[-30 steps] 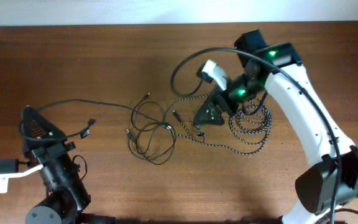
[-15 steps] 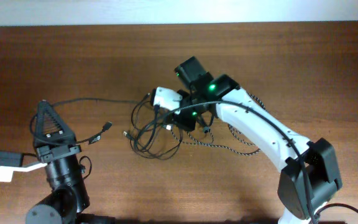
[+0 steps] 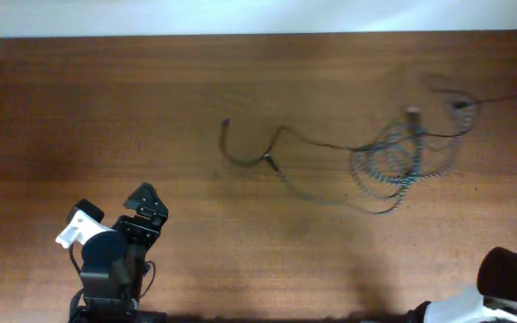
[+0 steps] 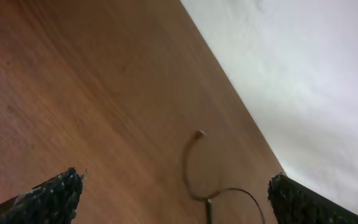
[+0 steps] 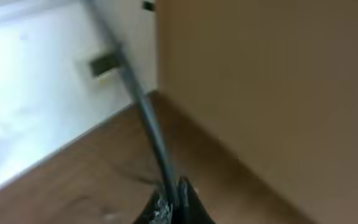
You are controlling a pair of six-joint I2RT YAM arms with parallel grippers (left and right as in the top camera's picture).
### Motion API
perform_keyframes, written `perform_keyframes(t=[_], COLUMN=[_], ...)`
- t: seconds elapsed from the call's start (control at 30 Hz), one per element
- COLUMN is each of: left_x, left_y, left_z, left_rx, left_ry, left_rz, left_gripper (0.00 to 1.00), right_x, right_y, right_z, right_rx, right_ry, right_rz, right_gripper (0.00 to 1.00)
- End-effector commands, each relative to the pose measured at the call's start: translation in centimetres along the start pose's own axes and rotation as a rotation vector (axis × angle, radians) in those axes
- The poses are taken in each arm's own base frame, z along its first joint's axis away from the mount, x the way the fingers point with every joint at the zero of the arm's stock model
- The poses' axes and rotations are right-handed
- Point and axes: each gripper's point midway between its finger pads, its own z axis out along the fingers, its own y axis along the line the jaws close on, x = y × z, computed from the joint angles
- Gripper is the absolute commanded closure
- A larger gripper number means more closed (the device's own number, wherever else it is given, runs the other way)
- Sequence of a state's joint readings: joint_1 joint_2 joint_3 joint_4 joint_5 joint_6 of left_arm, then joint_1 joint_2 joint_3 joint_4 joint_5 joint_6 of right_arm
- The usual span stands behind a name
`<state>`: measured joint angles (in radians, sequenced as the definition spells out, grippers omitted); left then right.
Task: Untangle cables
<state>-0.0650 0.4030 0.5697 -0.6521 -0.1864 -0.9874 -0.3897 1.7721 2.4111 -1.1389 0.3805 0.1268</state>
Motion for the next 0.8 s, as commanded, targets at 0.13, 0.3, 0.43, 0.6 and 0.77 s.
perform_keyframes(t=[0.13, 0.3, 0.43, 0.6, 0.77], left_x=[0.9, 1.5, 1.5, 1.6, 2.0], left_y=[0.1, 0.7, 0.8, 1.1, 1.5], left_z=[-0.1, -0.1, -0.1, -0.1, -0.2], left_rx=[0.005, -0.018, -0.021, -0.034, -0.049], left_ry=[0.048, 0.072, 0.074, 0.078, 0.093], left_rz=[0.014, 0.019, 0.019, 0.022, 0.025], left_gripper=[0.01, 0.01, 0.01, 0.01, 0.01], right_x=[0.4, 6.9, 8.5, 4.5, -2.5], right_y=[18.8, 28.2, 31.5, 29.1, 7.6], right_z=[-19.6, -36.5, -24.1, -22.4, -2.2], right_rx=[-1.618, -2.003, -1.198, -0.97, -0.181], right_ry=[0.088, 0.121, -0.196, -0.419, -0.198], right_rz=[-0.05, -0.3, -0.642, -0.746, -0.32], right_gripper=[0.96, 0.96, 0.96, 0.96, 0.96])
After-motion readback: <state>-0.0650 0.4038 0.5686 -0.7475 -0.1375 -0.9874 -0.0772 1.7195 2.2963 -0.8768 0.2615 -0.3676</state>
